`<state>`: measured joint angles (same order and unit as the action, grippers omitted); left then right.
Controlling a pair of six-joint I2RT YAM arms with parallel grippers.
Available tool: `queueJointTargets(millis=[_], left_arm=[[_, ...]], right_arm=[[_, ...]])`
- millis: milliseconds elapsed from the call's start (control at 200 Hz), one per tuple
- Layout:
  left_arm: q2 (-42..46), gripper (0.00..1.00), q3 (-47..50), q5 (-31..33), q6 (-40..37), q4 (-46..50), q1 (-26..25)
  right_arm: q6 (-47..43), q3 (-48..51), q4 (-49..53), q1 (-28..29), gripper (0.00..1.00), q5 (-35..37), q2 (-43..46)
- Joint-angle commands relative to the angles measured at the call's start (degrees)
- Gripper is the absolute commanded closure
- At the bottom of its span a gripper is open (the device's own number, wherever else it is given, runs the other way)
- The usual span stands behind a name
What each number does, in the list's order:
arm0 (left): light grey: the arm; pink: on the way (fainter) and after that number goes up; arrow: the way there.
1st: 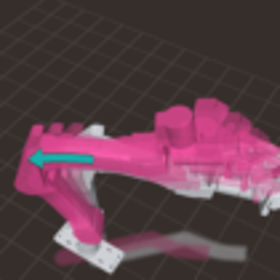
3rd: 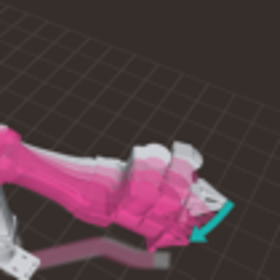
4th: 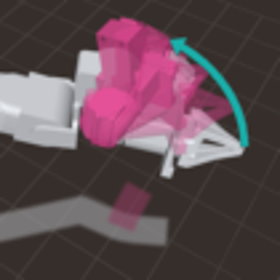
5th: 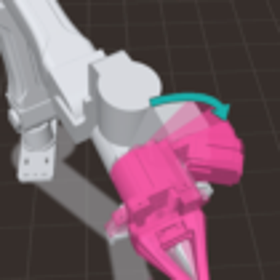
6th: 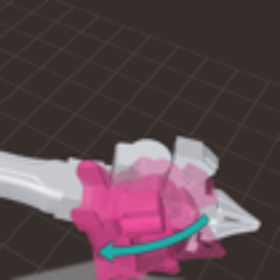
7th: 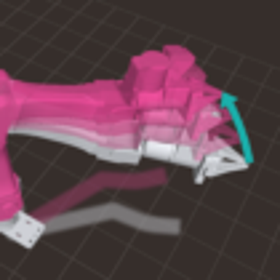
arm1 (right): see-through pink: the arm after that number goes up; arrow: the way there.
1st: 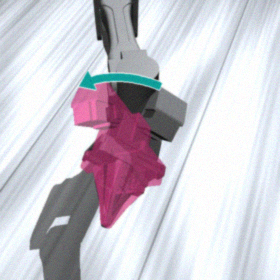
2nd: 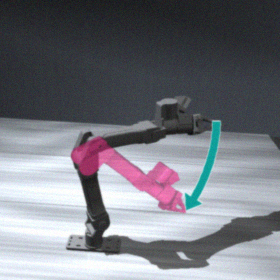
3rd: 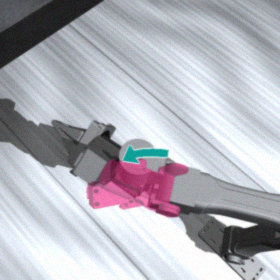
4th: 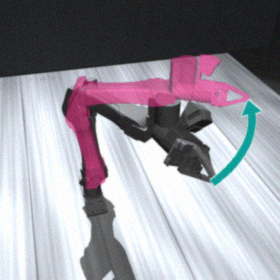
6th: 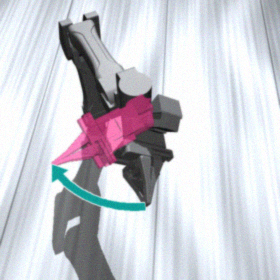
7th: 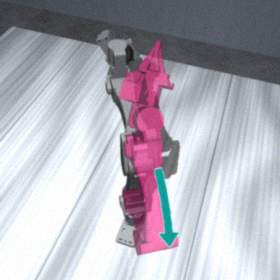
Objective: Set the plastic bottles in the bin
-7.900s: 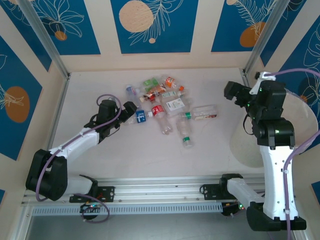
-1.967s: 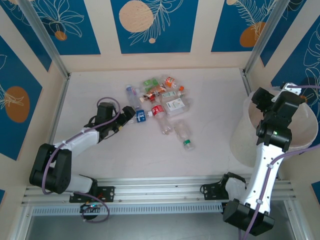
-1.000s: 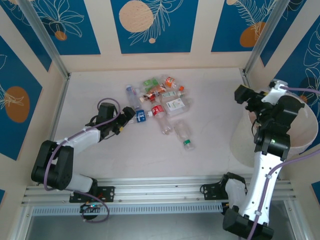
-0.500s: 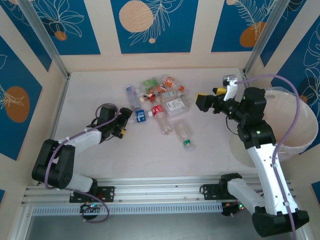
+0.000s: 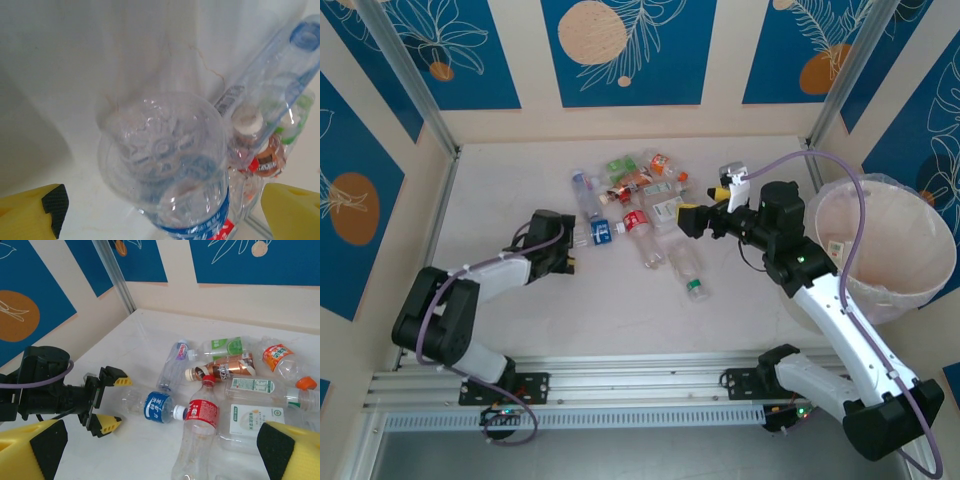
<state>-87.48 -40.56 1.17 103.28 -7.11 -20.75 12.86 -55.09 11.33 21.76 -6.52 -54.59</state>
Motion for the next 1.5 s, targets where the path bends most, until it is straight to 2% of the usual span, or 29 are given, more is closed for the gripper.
queueJointTargets(millis=[0,210,475,575,765,895,1060,1210,1400,1495], left_arm=[[-2.9,0.01,-4.2,2.3,4.5,0.2,-0.5],[-7.9,0.07,-7.0,2.6,7.0,-1.3,-0.7],[-8.6,0.31,-5.2,6.7,7.7,-1.6,-0.8],[-8.8,0.37,-4.7,7.1,6.9,-1.8,-0.7],[-7.8,0.46,-0.3,7.4,5.7,-8.5,-0.6],[-6.4,0.47,2.5,4.3,-3.3,-16.4,0.4],[0.6,0.46,5.6,5.8,-12.4,-10.4,0.6],[8.4,0.45,6.5,5.9,-24.3,-4.4,0.7],[17.3,0.45,6.1,4.7,-40.0,-0.7,0.7],[20.0,0.45,5.1,1.3,-46.8,-1.2,0.7]], right_arm=[[0.4,1.8,-2.8,0.4,0.01,0.7,0.1],[1.1,3.4,-1.7,0.8,0.01,1.8,0.0],[0.1,3.7,0.1,1.0,0.00,4.2,1.1],[0.2,3.8,0.1,1.1,0.00,4.6,1.1],[1.1,4.0,0.0,1.0,0.00,5.0,0.8],[3.2,4.6,-1.3,1.0,0.01,6.4,-0.1],[6.5,5.3,-2.9,1.1,0.00,7.4,-2.1],[7.9,5.2,-4.0,1.1,0.00,7.3,-4.0],[10.1,5.5,-6.6,1.2,0.00,3.6,-7.3],[10.9,5.5,-8.4,1.1,0.01,-0.6,-9.4]])
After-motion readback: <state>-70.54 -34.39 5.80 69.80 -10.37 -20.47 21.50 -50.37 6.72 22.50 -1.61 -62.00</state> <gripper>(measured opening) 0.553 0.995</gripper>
